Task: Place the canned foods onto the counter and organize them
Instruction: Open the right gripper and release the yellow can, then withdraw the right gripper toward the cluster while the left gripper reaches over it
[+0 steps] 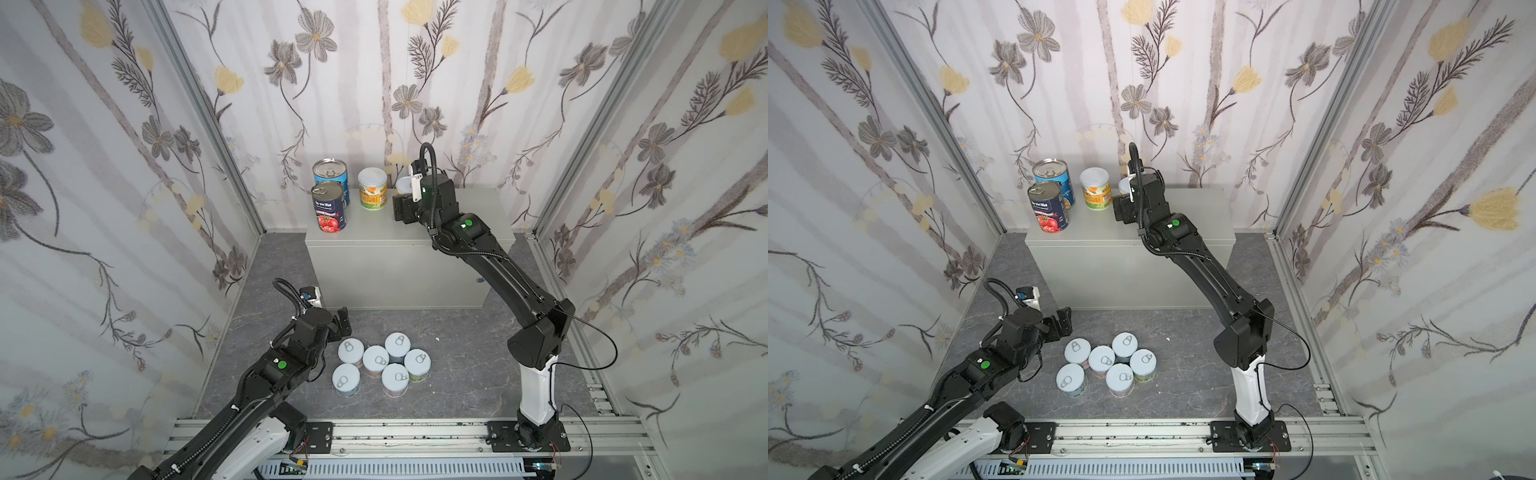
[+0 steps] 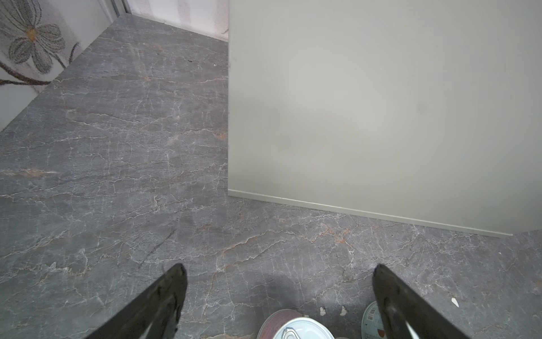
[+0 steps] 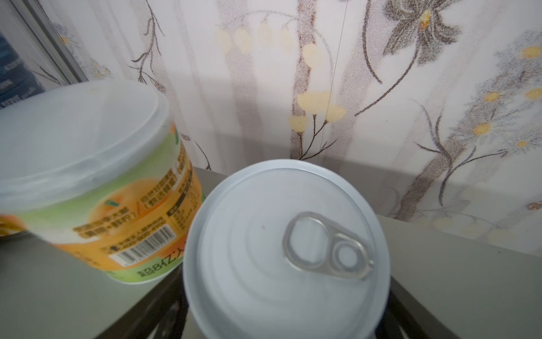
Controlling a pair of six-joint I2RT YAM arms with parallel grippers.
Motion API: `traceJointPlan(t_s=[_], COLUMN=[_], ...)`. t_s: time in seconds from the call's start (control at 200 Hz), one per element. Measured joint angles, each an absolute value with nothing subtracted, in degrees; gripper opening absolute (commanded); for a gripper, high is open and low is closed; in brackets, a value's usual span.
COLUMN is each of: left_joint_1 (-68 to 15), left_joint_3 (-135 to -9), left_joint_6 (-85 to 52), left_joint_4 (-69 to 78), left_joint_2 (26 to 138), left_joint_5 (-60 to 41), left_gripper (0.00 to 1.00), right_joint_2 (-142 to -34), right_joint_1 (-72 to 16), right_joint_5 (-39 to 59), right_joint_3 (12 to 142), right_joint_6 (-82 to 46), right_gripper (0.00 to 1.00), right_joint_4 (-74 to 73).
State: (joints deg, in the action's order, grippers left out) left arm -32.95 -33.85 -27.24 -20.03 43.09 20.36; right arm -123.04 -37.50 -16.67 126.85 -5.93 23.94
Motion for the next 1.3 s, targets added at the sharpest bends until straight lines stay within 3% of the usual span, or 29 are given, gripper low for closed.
traceJointPlan(t_s=[0.095,0.47,0.774,1.054,1.299], left_joint_1=[-32.9,-32.9,-33.3,-41.1,-48.1], left_joint_3=[-33.8,-34.8,-37.6,-39.8,-42.8], left_joint_6=[-27.4,-27.6,-25.7,-20.6,-15.0], left_joint_4=[-20.2,-20.9,-21.2,-19.9,-21.5], left_joint_2=[43.3,44.3,48.8,53.1,56.8], left_joint_5=[20.3,17.7,10.4,3.0,3.1], left_gripper=[1.00,1.00,1.00,1.00,1.00], right_joint_2=[-120.4,-101.3,-80.7,-64.0,-54.5], right_joint_1=[-37.9,-40.2,-44.0,-45.0,-45.0], right_joint_5=[-16.7,-16.4,-8.5,-5.6,-2.0], right_joint_3=[123.6,97.1,71.7,47.4,30.4], right_joint_6=[-5.9,-4.9,-2.9,-5.9,-13.2], right_gripper=[0.99,1.00,1.00,1.00,1.00], right_joint_4=[23.4,14.3,4.4,1.1,-0.3])
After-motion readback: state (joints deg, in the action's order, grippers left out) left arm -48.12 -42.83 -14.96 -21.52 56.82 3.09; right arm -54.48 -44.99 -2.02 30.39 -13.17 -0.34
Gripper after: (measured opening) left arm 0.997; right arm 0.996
